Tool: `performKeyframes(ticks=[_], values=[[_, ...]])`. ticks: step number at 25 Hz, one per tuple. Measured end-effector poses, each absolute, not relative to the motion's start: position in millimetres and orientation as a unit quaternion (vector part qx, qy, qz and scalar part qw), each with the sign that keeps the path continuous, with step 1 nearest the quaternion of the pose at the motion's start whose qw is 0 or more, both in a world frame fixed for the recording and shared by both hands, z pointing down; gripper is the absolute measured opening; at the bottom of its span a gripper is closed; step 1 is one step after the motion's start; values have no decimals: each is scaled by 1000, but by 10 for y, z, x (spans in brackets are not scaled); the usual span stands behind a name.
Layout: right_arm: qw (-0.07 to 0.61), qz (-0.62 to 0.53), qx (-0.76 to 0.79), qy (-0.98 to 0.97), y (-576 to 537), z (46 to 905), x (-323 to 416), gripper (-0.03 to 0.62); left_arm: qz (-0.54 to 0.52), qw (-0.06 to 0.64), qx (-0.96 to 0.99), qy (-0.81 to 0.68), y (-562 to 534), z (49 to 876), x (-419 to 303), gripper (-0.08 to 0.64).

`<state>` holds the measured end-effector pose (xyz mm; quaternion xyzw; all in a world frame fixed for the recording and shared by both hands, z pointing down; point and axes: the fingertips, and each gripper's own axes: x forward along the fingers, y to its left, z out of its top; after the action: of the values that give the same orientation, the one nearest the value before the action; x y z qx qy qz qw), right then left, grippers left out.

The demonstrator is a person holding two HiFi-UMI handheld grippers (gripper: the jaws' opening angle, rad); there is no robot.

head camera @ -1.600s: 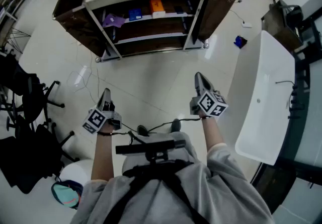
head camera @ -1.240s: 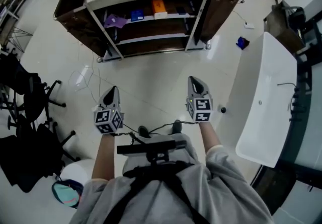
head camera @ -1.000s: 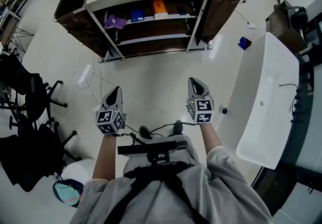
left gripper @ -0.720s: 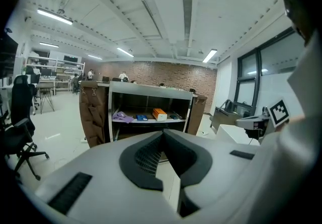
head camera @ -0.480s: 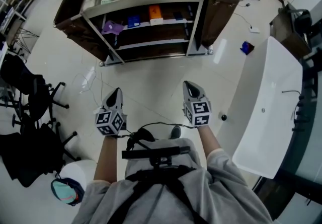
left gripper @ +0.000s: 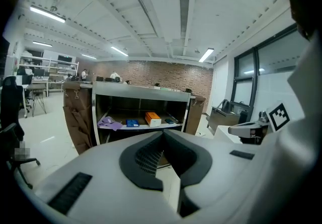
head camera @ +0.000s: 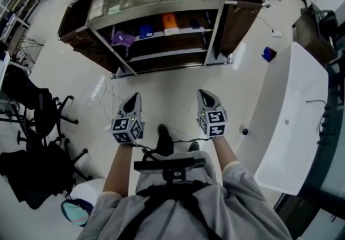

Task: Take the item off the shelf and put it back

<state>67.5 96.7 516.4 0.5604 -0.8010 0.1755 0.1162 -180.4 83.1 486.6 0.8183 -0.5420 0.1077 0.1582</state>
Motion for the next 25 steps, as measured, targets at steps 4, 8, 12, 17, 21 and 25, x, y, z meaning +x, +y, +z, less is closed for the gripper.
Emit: performKeyframes(ticks=[4,8,12,17,21,25], values=[[118,173,571,-794,673,5164,507,9,119,151,831,-522,434,4903,-1817,8],[114,177,584,-784,385,5186,390,9,135,140,839,-507,40,4949,-1825,8],[115,173,594,-777,150,5168,265,9,144,141,847,-493,-289,5021,-1779,8],[133,157,595,-777,-205,5147,232,9,157,149,840,-498,-704,5192,-1630,8],[139,151,583,-786,-615,5169,291,9,153,153,829,-516,-1092,5320,-1455,8],[154,156,575,-788,-956,5221,496,9,155,163,817,-530,-1412,5471,-1206,44]])
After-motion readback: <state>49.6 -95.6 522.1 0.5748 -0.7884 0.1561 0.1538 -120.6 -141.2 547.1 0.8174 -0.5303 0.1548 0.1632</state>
